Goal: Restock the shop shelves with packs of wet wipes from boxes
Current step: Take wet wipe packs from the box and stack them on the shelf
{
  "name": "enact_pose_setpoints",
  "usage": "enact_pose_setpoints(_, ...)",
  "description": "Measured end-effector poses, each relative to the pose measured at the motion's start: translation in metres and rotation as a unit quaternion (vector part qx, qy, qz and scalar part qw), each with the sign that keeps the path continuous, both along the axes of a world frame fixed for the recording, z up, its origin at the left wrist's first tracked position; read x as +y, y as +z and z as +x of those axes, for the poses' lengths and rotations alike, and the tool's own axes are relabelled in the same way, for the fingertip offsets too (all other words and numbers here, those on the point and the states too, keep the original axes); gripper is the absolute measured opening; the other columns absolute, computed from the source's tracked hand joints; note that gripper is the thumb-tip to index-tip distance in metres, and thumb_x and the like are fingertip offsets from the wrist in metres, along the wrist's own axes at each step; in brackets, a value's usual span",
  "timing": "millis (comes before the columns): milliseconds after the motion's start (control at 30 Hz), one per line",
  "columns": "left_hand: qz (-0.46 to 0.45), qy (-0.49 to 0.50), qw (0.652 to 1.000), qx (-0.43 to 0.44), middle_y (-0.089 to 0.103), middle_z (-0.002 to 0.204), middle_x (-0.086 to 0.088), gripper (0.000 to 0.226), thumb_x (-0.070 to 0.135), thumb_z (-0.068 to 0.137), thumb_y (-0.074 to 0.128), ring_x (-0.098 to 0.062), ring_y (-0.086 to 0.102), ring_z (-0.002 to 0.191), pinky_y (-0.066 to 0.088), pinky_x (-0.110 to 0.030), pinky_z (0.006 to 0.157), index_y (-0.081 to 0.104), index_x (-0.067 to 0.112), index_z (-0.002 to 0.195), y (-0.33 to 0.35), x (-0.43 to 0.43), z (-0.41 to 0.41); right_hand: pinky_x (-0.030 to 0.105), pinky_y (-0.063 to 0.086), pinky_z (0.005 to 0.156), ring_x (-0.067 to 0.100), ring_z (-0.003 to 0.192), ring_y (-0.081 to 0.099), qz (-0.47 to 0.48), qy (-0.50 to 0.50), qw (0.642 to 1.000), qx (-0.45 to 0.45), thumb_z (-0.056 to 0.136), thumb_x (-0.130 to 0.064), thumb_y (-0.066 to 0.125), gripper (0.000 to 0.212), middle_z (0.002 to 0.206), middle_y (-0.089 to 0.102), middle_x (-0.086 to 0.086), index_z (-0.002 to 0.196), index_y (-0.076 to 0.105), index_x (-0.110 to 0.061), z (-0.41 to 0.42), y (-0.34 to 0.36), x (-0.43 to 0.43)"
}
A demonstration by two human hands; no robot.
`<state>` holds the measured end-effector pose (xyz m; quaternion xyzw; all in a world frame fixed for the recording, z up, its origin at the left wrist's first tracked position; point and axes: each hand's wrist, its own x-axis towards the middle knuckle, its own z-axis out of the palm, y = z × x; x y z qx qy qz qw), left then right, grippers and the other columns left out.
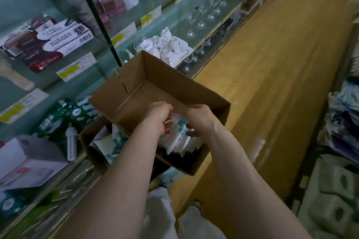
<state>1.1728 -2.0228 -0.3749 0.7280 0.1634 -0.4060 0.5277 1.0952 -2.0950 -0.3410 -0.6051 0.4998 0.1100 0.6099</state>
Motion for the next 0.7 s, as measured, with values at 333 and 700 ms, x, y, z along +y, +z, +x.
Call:
enact_pose_setpoints(333,0.112,-0.292,0.948,0.059,0.043,0.070,-0.009,0.031,0.019,0.102,0.043,-0.025,0.046,0.069,0.038,-0.031,0.065,0.049,0.009,0.072,-0.024,-0.010,0.023,0.042,0.048,0.093,0.034,0.112,0.054,-0.067,0.025,0.994,0.079,0.073,-0.022,0.051,0.023,0.111,0.062,0.014,0.089,0.065,-0.015,0.029,-0.046,0.026)
enact_pose_setpoints(700,0.061,-0.322,0.943,0.061,0.039,0.073,0.000,0.034,0.018,0.101,0.044,-0.012,0.034,0.061,0.026,-0.025,0.049,0.053,0.017,0.133,-0.024,0.004,0.028,0.036,0.038,0.108,0.030,0.132,0.040,-0.135,-0.125,0.982,0.035,0.088,-0.016,0.063,0.066,0.149,0.030,0.008,0.146,0.032,-0.018,0.025,-0.074,0.038)
